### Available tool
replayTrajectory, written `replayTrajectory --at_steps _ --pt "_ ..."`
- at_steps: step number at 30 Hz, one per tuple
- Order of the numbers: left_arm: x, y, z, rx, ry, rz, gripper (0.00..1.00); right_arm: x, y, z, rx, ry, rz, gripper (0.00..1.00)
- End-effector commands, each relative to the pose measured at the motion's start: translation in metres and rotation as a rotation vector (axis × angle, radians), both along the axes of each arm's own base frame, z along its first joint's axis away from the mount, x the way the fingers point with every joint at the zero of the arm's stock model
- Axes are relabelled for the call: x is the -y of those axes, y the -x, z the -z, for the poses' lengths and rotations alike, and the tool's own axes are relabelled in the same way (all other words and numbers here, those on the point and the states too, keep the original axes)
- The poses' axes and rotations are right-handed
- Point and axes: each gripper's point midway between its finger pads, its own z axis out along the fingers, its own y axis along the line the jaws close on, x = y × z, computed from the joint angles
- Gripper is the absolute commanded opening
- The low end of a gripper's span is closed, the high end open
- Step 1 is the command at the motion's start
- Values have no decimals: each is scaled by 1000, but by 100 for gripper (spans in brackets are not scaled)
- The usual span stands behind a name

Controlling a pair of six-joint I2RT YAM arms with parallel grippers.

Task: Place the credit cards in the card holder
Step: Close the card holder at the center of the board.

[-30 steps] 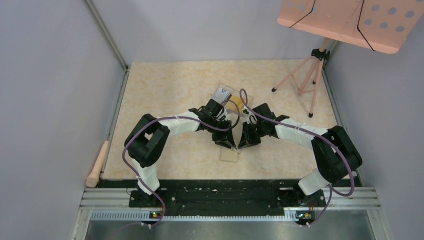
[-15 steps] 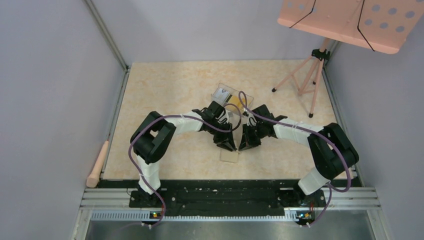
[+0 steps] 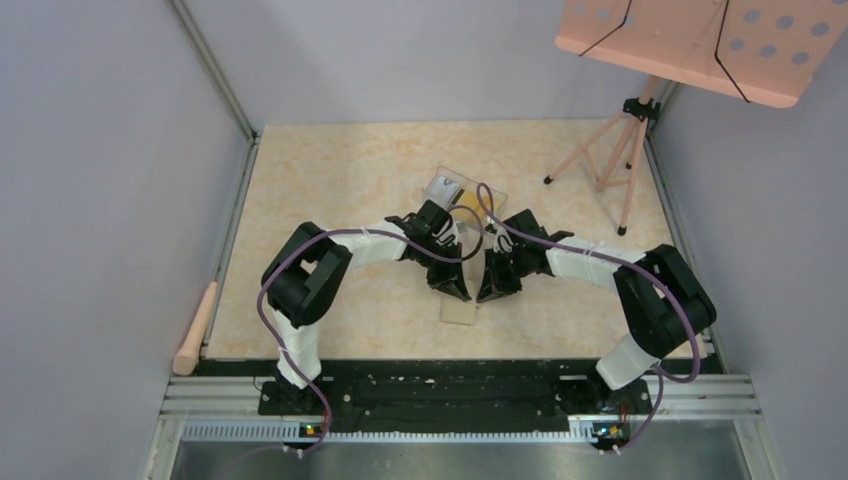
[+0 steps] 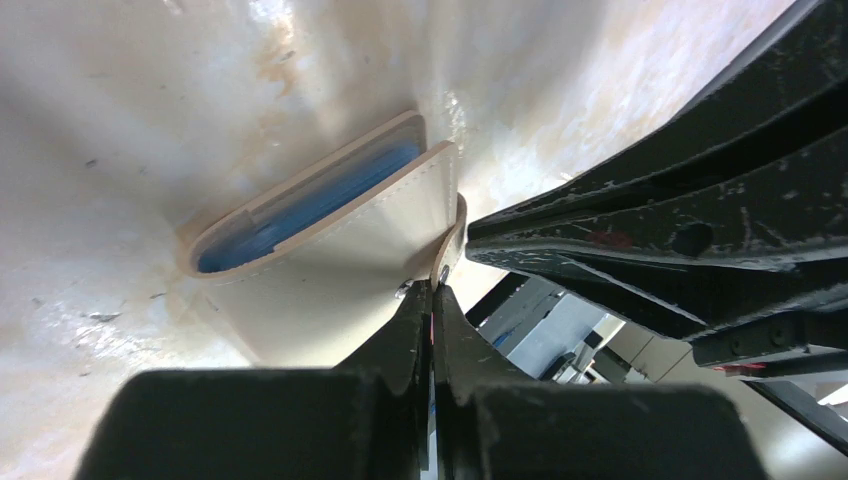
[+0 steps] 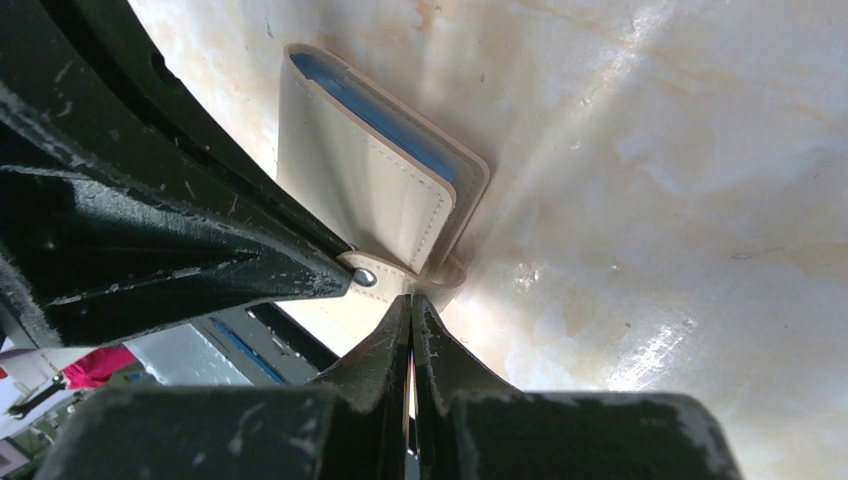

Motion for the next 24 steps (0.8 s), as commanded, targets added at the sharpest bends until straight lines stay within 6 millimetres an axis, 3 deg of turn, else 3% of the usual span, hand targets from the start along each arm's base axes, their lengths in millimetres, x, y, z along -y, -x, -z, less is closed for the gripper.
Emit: replayTrajectory --at_steps 1,8,18,24 --pt "-1 -10 -22 91 -6 1 0 -15 -6 -20 63 -61 -39 0" --pt "-7 -10 -21 103 -40 -7 0 -24 -8 -31 86 -125 -59 0" --pt "-6 -8 -15 89 -45 1 0 -31 -8 -30 80 -145 -75 0" --pt "-8 -3 -10 73 -59 0 0 -34 -6 -19 55 -123 -82 0"
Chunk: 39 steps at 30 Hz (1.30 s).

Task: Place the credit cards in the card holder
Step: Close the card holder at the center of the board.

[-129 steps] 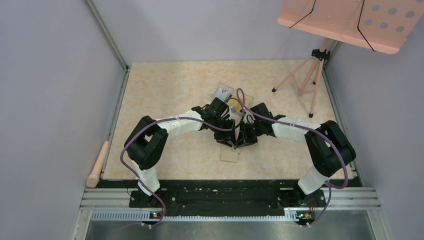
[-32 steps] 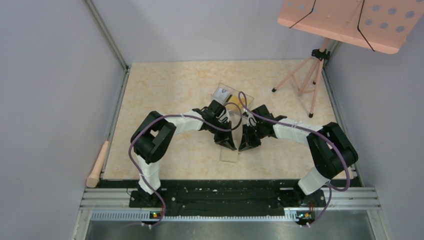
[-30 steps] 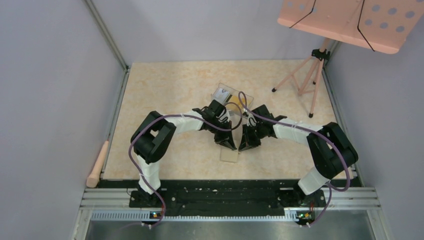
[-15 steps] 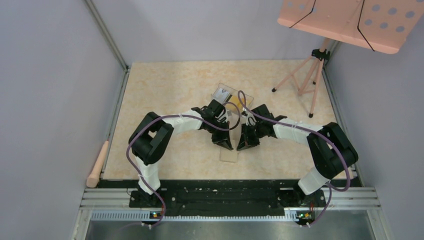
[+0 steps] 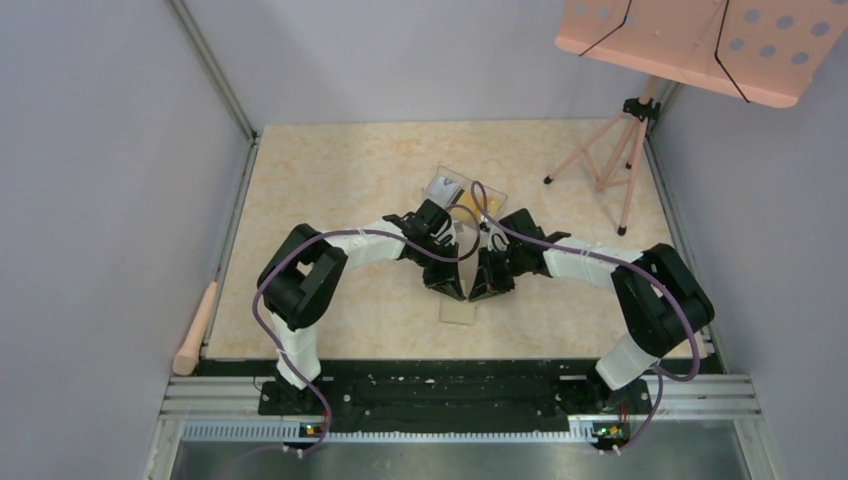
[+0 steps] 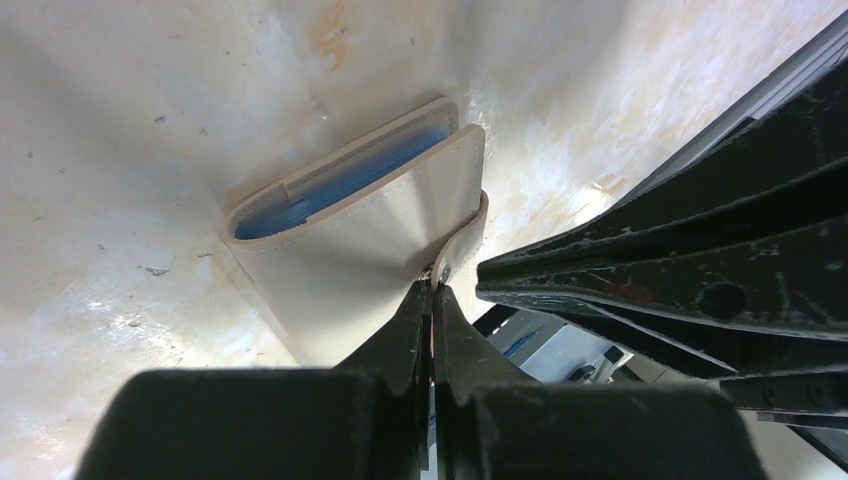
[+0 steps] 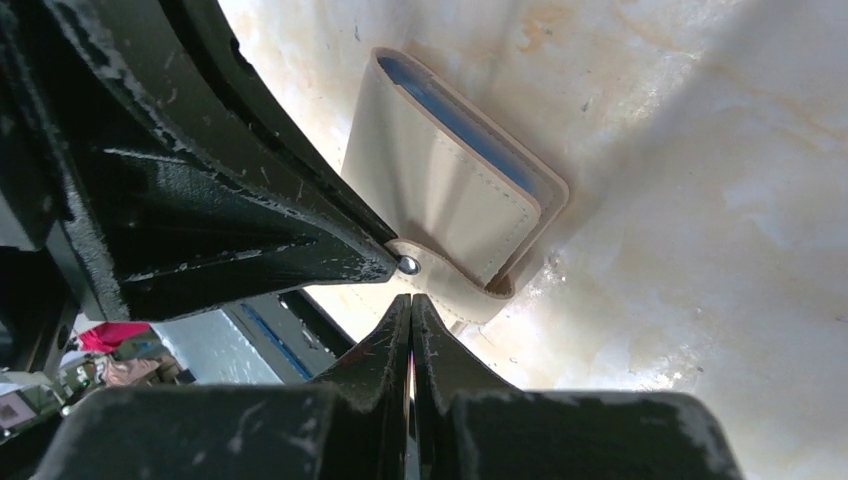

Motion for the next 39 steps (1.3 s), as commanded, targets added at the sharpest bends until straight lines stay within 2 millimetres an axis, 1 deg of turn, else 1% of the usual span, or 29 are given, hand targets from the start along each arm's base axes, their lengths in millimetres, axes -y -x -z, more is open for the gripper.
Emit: replayTrajectory --at_steps 1,8,16,21,25,30,34,39 --pt "5 -3 -12 42 16 15 0 -15 -7 -5 31 -20 -29 0" --pt "4 1 -5 32 -6 22 0 -13 -8 5 13 13 -24 0" --pt "-2 7 7 13 -55 34 0 -12 -11 11 1 39 -16 0" --pt "-8 11 20 -12 -107 41 0 -9 -5 21 -22 75 -19 0" --pt "-20 13 35 -20 -183 37 0 1 -3 31 -36 143 -3 0" --pt "-29 15 53 -17 -252 54 0 15 4 46 -63 230 0 0" --pt "-30 21 66 -17 -304 90 0 25 10 56 -78 297 -1 0" --pt "-27 26 73 -3 -367 147 0 39 26 72 -105 388 -14 0"
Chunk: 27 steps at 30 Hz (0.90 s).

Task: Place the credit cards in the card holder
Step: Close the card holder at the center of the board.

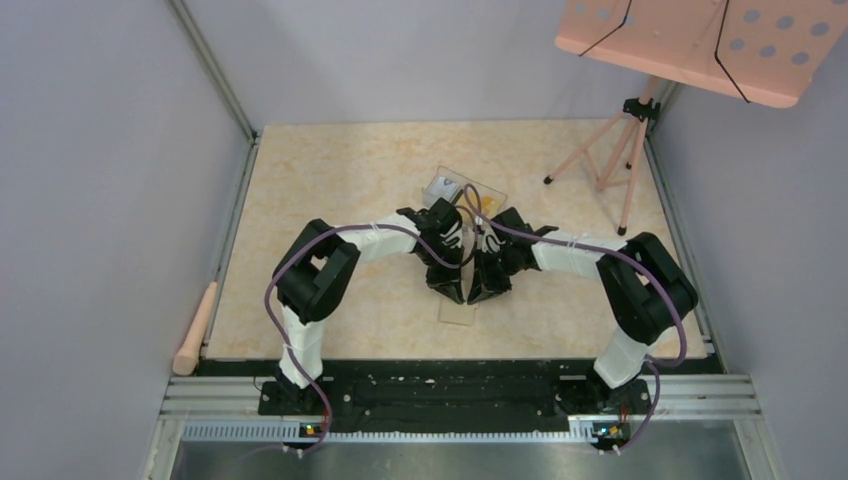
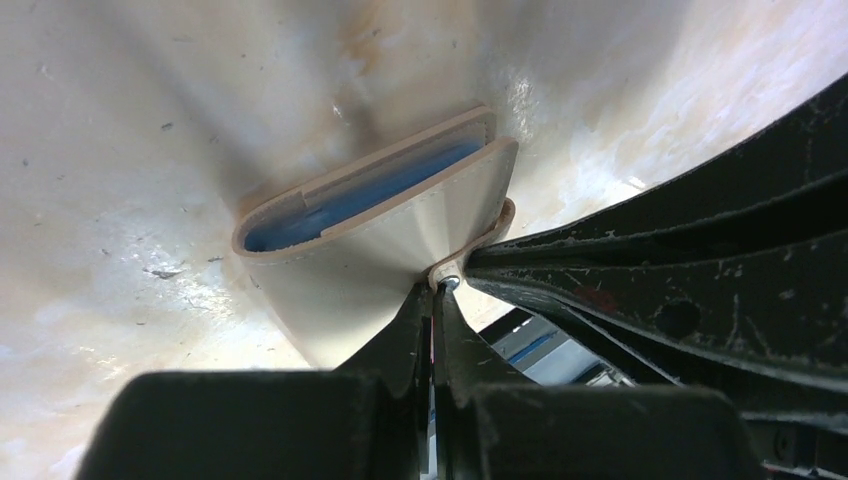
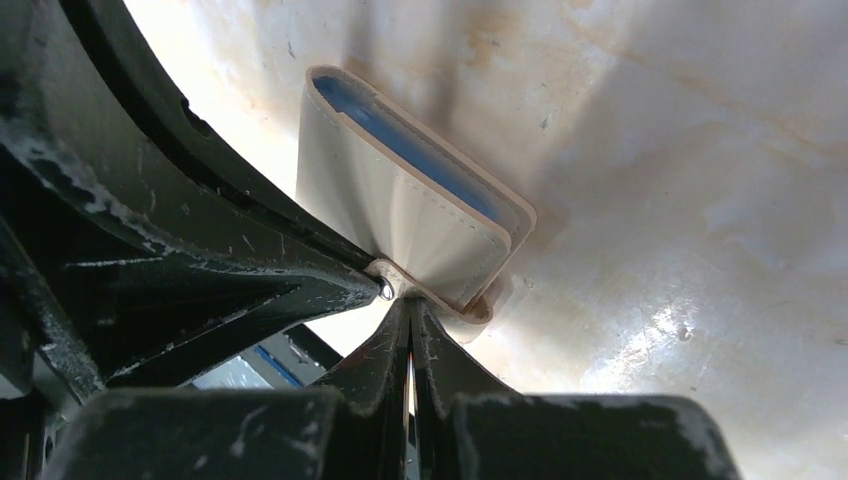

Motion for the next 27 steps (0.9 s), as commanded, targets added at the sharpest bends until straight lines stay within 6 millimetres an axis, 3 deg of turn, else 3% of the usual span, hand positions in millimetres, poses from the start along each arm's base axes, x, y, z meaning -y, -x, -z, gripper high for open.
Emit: replayTrajectory --at_steps 1,8,13,17,21,25,27 --pt "-26 21 59 33 -244 126 0 40 27 52 -34 277 -36 0" --pt "-26 17 51 73 -245 123 0 32 23 47 -19 234 -59 0" --pt "-11 6 18 163 -134 114 2 12 8 12 64 119 -52 0" --pt "6 -11 -28 286 -9 84 30 -2 -10 -28 161 44 -13 0" --pt "16 -32 -81 415 131 19 57 -9 -28 -63 250 6 17 12" --pt "16 -48 -131 500 301 -62 71 -12 -42 -92 305 -30 55 26" --pt "8 -53 -142 495 372 -104 93 -12 -48 -104 325 -50 78 35"
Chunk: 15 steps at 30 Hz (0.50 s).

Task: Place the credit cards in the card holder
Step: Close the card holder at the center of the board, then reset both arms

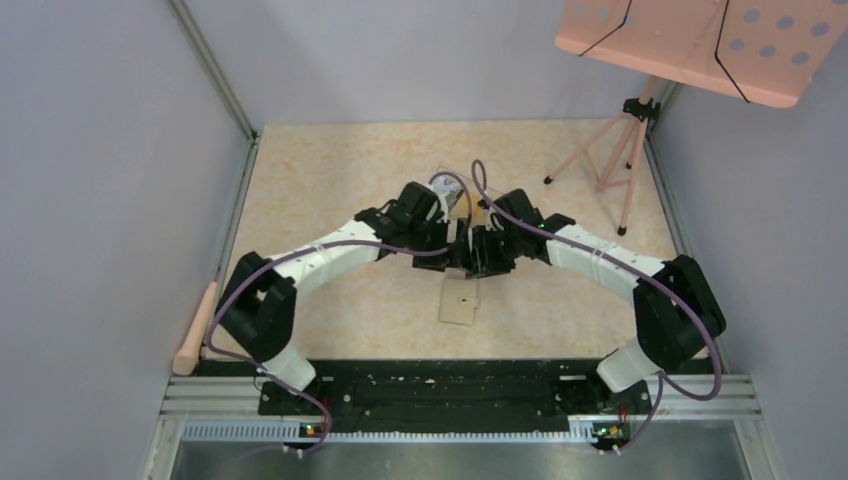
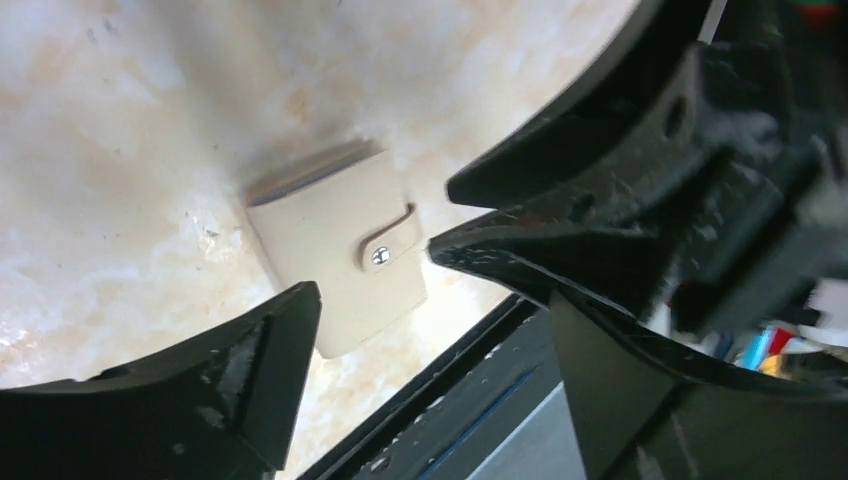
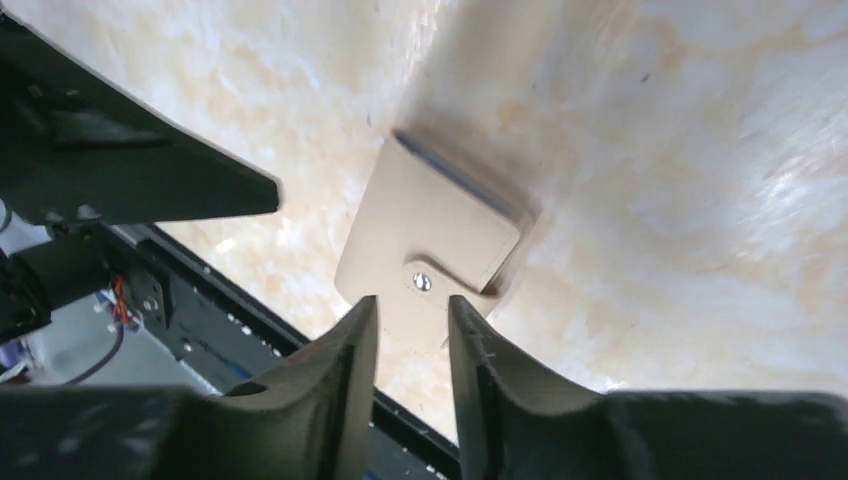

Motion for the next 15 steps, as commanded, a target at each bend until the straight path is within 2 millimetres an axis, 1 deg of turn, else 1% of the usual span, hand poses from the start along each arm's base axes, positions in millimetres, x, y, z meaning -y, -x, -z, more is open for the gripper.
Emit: replayTrajectory --at_steps 1,2,5,8,11,12,15 --pt "7 -26 -71 130 301 -50 98 -12 -26 -53 125 -100 44 39" --pt "1 -29 -74 127 339 -70 99 -11 -28 -57 130 -111 54 45" --pt "-20 -39 -86 141 454 -140 99 -5 -38 -69 143 -154 95 58" --pt "-47 -48 -91 151 540 -225 99 3 -49 -81 149 -212 141 68" --pt "-75 -59 -92 152 609 -317 99 12 -58 -89 145 -275 176 80" --pt "-88 -63 -87 143 628 -359 99 16 -62 -92 151 -297 186 85" --pt "-113 -72 -88 149 696 -433 99 22 -70 -104 186 -328 203 91"
